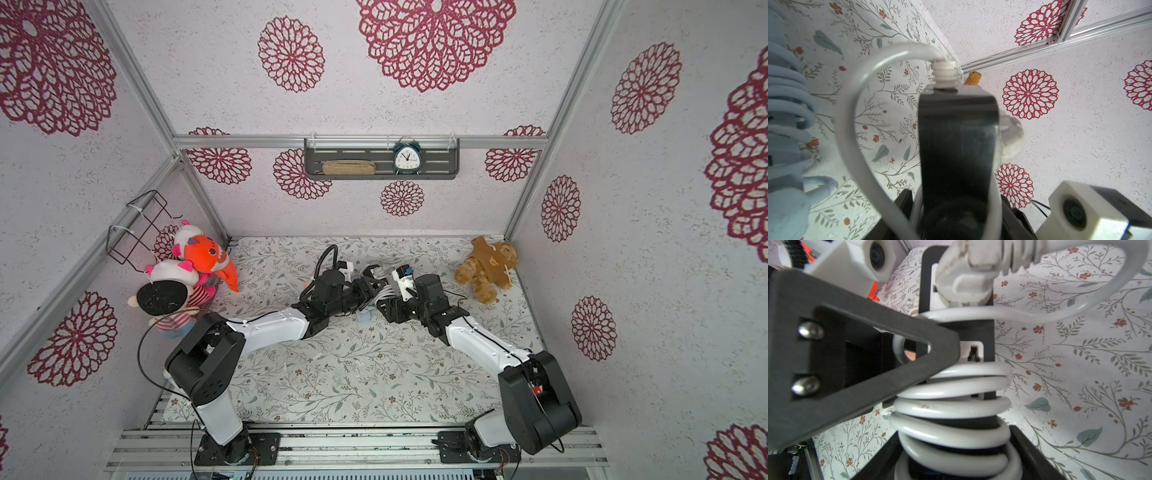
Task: Unwrap the cord wrapped around the power strip
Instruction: Pick up the power strip from the center of the board, then remove the plug from the power strip.
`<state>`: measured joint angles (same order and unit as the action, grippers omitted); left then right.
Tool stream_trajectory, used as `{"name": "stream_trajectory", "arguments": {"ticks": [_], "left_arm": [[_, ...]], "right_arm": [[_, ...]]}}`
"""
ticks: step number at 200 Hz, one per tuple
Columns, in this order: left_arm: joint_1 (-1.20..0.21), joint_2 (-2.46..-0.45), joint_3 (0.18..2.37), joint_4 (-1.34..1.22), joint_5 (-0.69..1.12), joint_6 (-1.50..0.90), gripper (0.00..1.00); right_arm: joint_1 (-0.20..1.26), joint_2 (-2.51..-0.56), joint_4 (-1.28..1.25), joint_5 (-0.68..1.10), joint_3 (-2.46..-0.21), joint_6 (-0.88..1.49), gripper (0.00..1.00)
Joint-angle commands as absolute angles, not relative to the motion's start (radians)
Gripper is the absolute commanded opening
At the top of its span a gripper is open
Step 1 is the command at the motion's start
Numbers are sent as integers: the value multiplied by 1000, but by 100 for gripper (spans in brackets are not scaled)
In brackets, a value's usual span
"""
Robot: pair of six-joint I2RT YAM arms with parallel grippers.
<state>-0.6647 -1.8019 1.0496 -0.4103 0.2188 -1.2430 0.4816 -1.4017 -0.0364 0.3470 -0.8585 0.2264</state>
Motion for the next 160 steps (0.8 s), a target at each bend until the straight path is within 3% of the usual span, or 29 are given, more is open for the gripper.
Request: {"name": "stream_trajectory", "arguments": {"ticks": [1,32,94,118,160], "left_arm": [[-641,-1812,1047,-453,246,-1236,47],[-602,-1801,1057,-368,277,-1168,44],[-529,-1798,1143,-151,437,-970,34],[-492,-1797,1177,-88,544,-887,28],[-457,-1820,1348,273,732,-576,9]], "right_arm": [[497,-1375,2,380,-943,163,61],[484,-1342,184,346,-994,68,78],[432,-1313,355,352,-1078,-27,85],[399,-1310,399,311,-1099,-129,83],[355,-1373,462,396,-1190,-345,70]]}}
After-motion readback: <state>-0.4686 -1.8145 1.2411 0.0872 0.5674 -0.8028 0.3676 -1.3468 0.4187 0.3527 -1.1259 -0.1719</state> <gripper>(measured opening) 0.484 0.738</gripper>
